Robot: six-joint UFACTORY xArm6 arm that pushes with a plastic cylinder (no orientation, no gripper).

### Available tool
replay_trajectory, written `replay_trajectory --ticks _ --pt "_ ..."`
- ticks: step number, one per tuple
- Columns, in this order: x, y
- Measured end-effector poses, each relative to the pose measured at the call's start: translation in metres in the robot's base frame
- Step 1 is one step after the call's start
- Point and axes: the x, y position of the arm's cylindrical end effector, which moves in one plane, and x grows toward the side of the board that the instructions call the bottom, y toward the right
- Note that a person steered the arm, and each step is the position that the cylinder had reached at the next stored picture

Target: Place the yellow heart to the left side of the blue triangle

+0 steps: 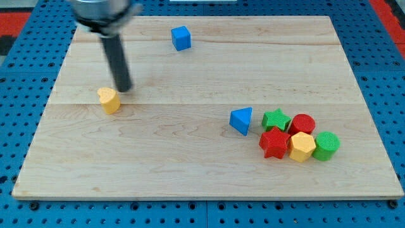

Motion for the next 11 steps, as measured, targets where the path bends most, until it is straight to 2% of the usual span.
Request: replay_trajectory --ticks 1,2,3,4,5,6,7,8,9,10,11 --pt "0.003 -0.027" --pt "0.072 0.011" --pt "0.076 0.055" --pt "0.066 -0.02" --pt "0.045 -0.005" --pt "0.014 0.046" --pt "0.053 0.14" --pt "0.06 0.111" --pt "-0.002 0.096" --pt "0.019 0.048" --pt "0.062 0.079"
